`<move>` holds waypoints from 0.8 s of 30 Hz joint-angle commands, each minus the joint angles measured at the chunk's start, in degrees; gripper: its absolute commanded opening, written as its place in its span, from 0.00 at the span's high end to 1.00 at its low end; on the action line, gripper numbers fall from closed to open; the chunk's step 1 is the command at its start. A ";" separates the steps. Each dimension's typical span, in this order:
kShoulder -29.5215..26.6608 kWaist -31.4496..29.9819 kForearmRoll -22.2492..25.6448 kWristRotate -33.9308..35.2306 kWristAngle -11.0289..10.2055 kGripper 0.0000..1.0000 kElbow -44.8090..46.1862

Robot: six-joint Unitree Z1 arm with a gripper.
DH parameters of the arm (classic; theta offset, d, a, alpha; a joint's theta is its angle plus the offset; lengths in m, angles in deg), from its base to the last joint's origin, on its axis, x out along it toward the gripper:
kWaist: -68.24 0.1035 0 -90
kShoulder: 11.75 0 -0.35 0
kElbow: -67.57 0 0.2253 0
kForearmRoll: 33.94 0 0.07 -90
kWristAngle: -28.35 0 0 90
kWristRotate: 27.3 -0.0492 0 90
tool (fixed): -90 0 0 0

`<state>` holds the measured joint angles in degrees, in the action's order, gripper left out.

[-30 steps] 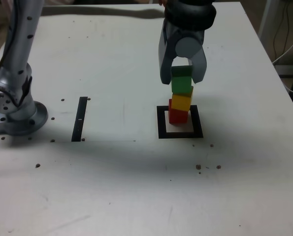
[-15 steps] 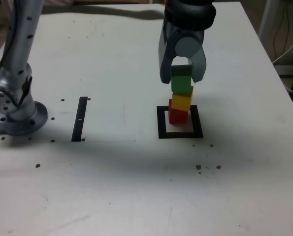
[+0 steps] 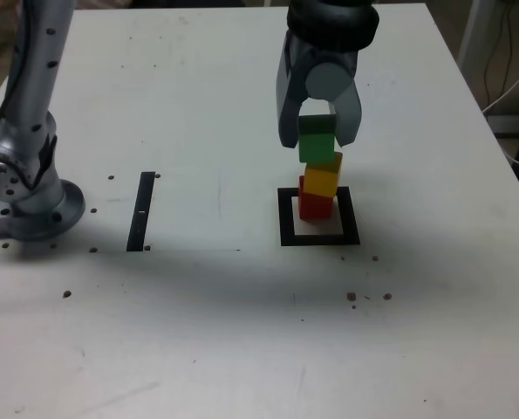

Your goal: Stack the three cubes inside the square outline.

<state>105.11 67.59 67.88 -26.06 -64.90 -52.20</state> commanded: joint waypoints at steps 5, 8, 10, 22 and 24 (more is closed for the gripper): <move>-0.63 -0.12 0.11 -0.02 0.60 0.56 0.32; -0.26 -0.21 -0.02 0.00 0.61 0.56 0.24; 0.04 -0.31 -0.16 0.03 0.61 0.56 0.14; 1.05 -0.50 -0.90 0.17 0.35 0.56 -0.32; 1.15 -0.58 -0.93 0.17 0.35 0.56 -0.39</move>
<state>105.96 67.23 67.04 -25.97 -64.46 -52.31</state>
